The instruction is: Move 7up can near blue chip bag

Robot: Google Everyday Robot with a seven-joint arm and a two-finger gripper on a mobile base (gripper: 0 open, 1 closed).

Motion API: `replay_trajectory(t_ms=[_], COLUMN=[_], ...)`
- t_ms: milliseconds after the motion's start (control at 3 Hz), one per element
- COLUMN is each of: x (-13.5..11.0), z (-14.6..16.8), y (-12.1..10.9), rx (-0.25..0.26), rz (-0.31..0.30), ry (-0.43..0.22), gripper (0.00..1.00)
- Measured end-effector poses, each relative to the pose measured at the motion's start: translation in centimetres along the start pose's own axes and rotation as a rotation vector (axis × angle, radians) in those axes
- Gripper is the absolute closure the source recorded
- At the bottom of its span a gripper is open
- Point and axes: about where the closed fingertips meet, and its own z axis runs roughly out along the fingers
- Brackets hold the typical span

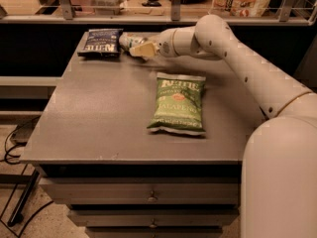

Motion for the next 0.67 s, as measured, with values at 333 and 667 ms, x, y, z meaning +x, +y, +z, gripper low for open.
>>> replay_trajectory(t_ms=[333,667], x=[0.19,0.19], z=[0.19,0.20], y=[0.28,0.28], rx=[-0.007,-0.007], rz=[0.007,0.007], ry=[0.003,0.003], gripper=[0.00,0.00])
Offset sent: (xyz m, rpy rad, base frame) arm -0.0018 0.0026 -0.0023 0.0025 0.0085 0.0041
